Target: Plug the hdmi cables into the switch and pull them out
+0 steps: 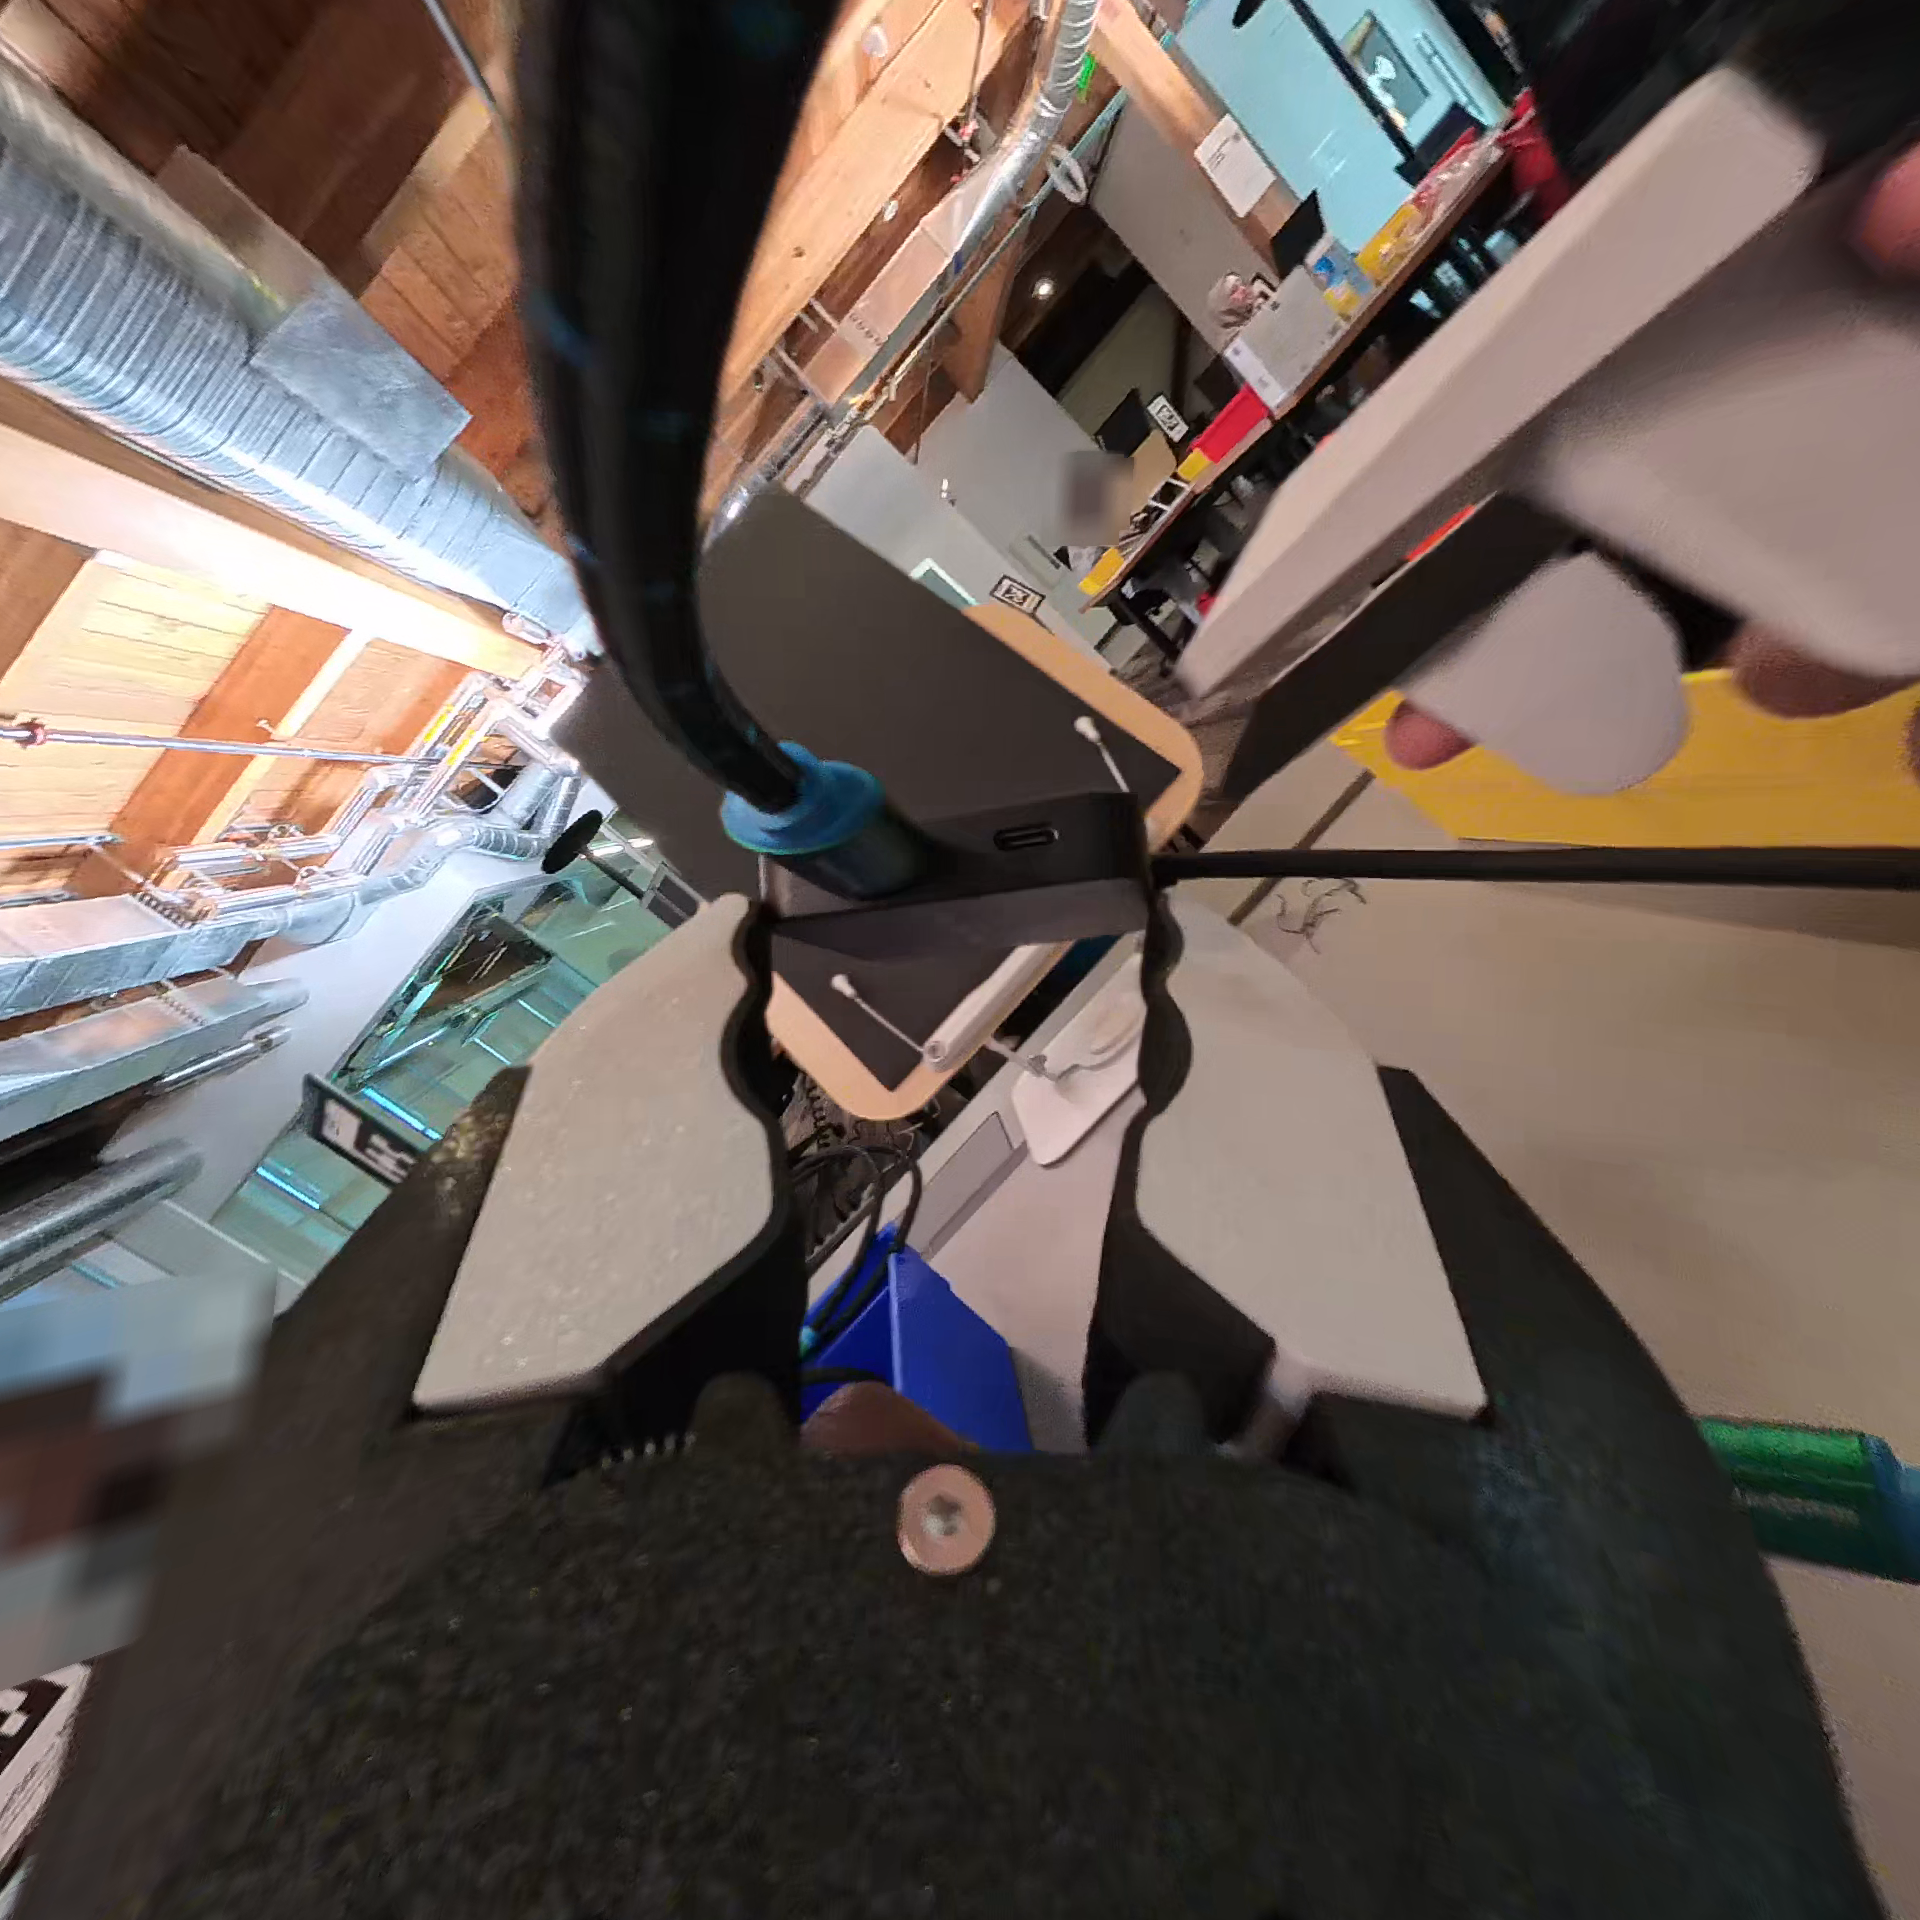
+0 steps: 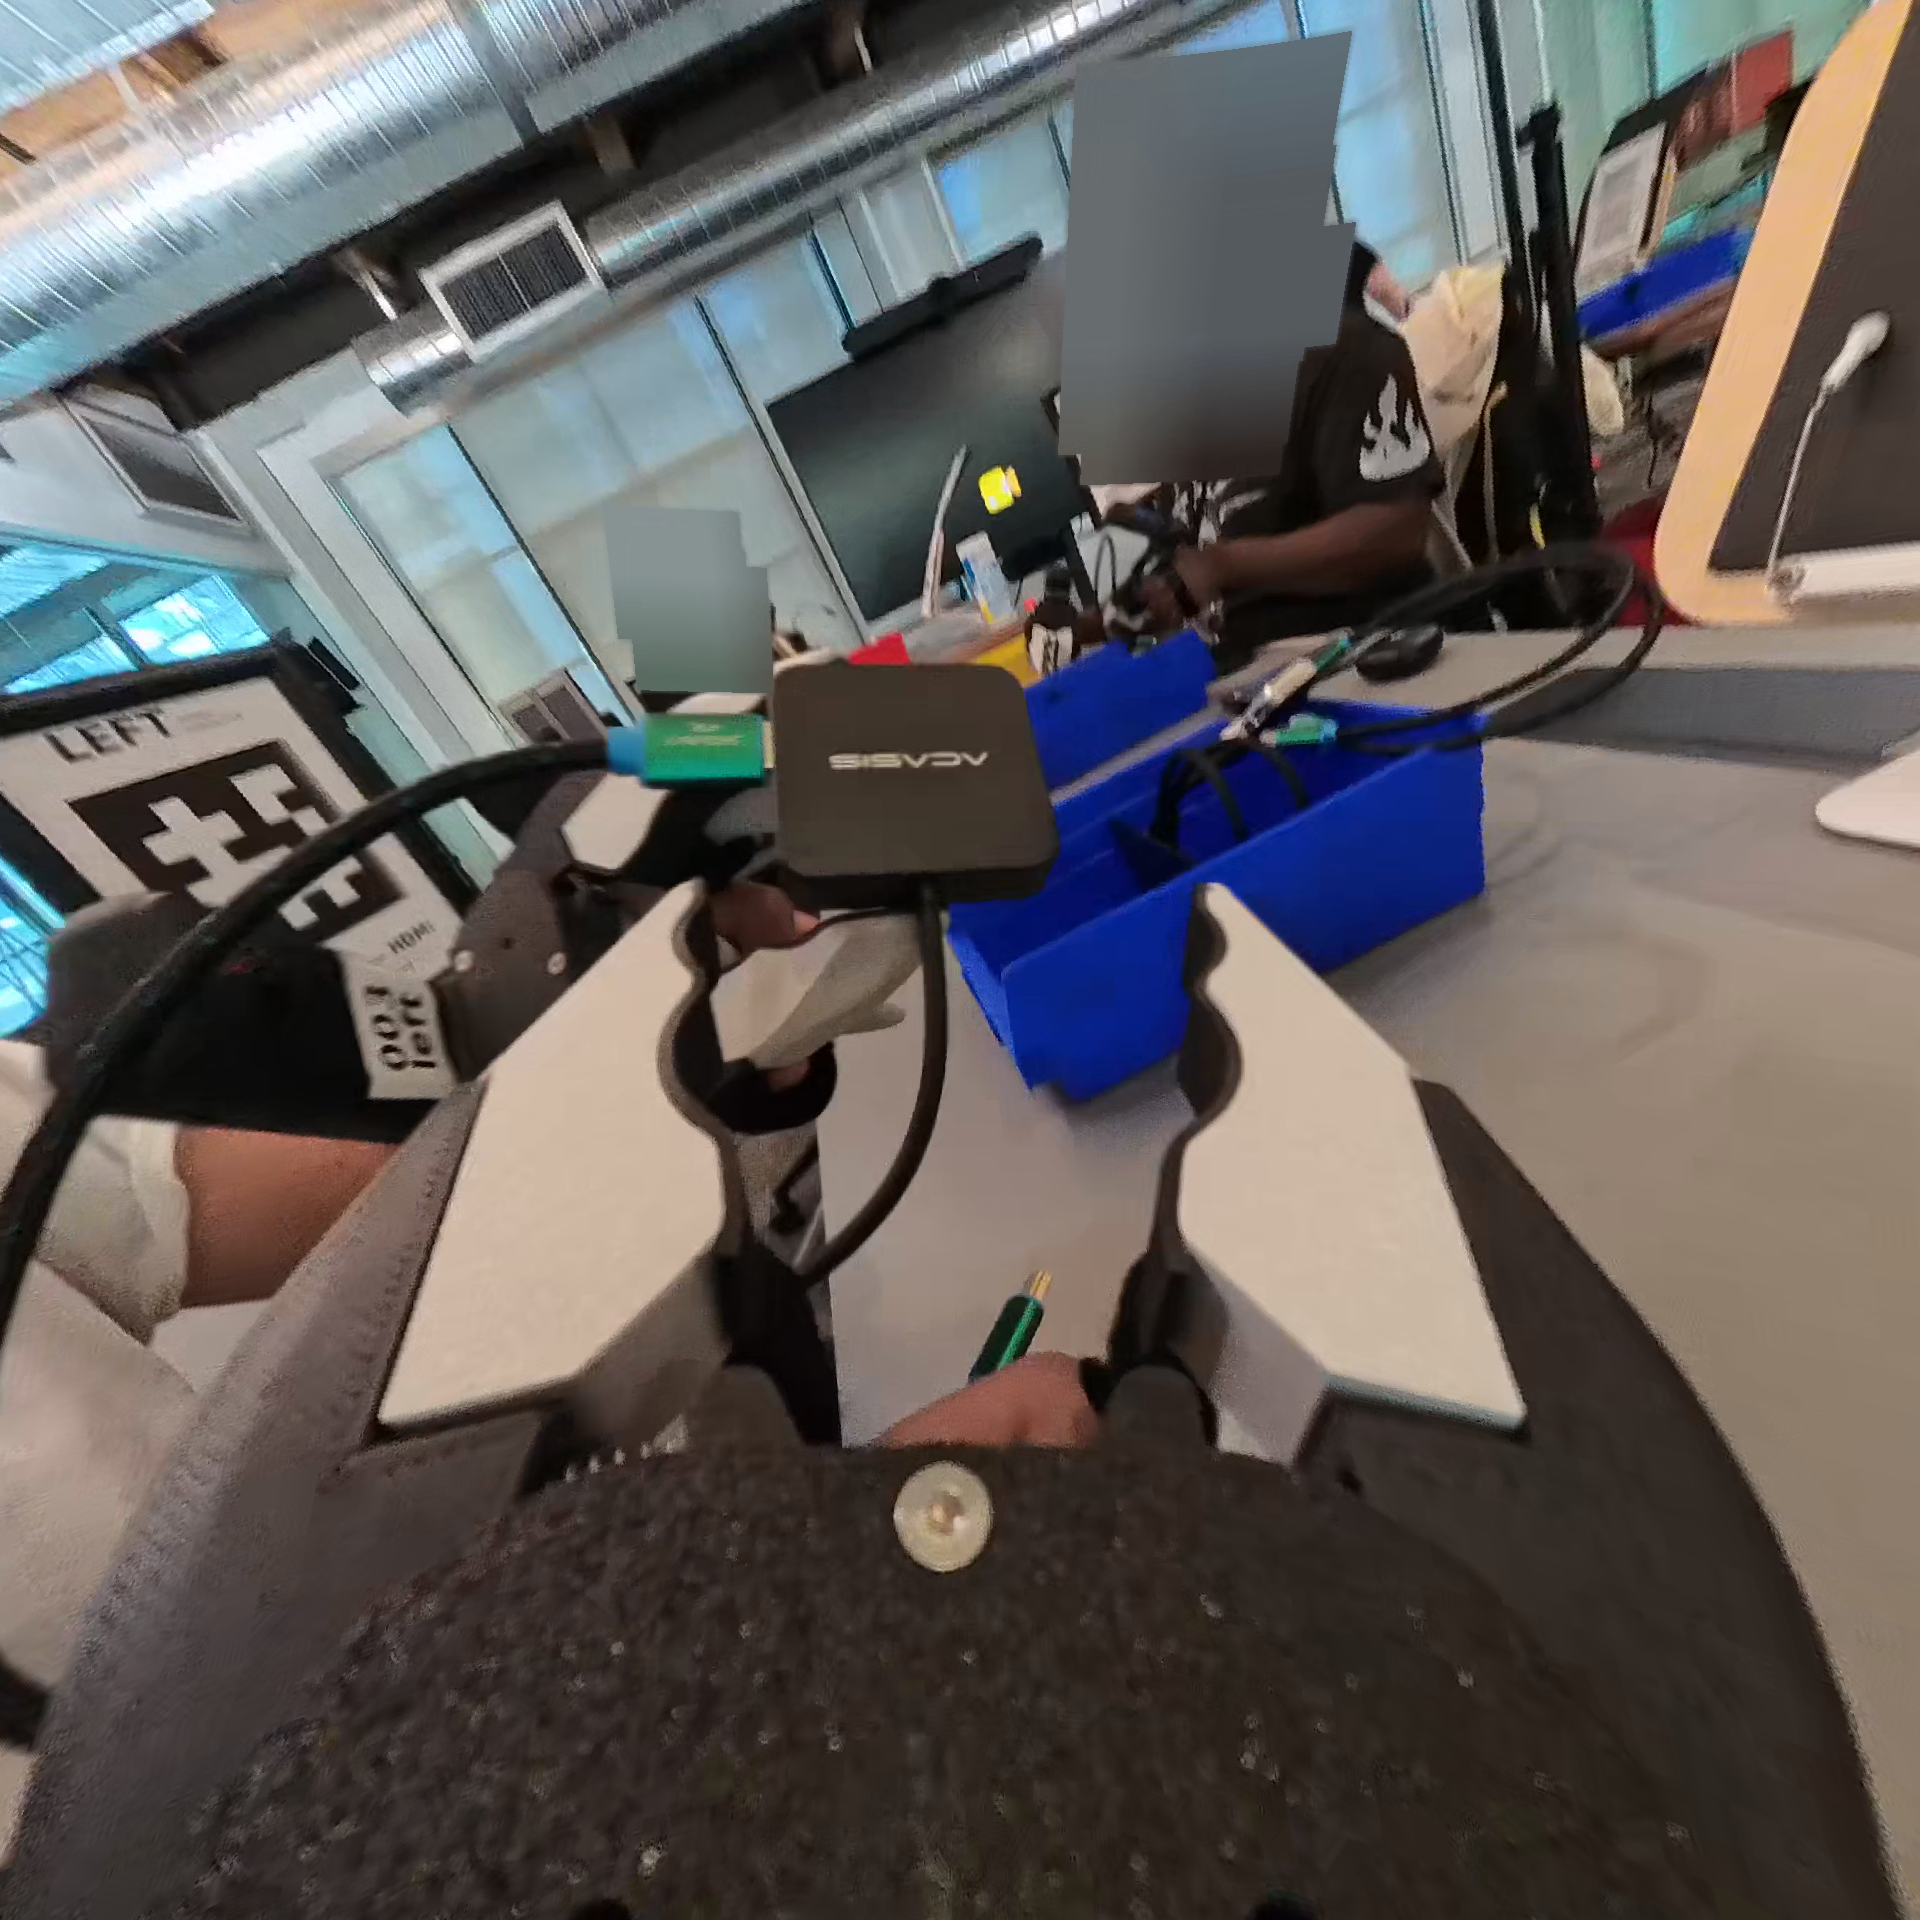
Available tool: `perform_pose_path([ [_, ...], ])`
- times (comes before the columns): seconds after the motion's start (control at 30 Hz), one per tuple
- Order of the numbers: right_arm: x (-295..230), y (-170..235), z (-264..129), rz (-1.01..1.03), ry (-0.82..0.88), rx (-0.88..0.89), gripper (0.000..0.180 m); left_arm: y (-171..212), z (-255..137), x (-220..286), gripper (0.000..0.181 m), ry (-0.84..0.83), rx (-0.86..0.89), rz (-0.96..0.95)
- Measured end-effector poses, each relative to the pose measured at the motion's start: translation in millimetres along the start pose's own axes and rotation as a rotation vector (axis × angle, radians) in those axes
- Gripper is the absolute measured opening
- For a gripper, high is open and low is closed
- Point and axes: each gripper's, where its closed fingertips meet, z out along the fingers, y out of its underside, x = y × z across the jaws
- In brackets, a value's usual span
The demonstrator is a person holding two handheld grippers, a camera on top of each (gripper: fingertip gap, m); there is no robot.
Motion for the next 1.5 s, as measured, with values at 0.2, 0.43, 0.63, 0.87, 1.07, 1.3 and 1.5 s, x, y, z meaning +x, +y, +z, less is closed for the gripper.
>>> perform_pose_path([
  [0.2, -4.1, 31.1, 7.1, 0.06, -0.064, -0.101, 0.088, -12.2, -8.3, 28.6, 0.068, 0.036, 0.014, 0.0],
  [0.43, 1.6, 35.4, 8.0, -0.009, -0.052, -0.061, 0.069, 3.7, -9.5, 35.9, 0.05, 0.104, -0.038, -0.133],
  [0.63, 68.8, 46.7, -7.8, -0.129, 0.313, -0.098, 0.069, 74.3, -23.3, 49.3, 0.043, 0.243, -0.239, -0.331],
  [0.87, 102.8, 73.5, -16.7, -0.372, 0.542, -0.237, 0.069, 90.3, -26.1, 55.6, 0.039, 0.565, -0.25, -0.844],
  [1.07, 100.0, 100.7, -3.0, -0.339, 0.506, -0.335, 0.069, 79.3, -30.9, 83.9, 0.043, 0.627, -0.284, -0.597],
  [1.3, 99.8, 117.7, 3.4, -0.427, 0.58, -0.421, 0.069, 105.0, -27.1, 90.1, 0.046, 0.569, -0.396, -0.645],
  [1.5, 104.8, 127.0, 6.6, -0.489, 0.632, -0.463, 0.069, 96.5, -24.8, 82.0, 0.047, 0.601, -0.377, -0.804],
])
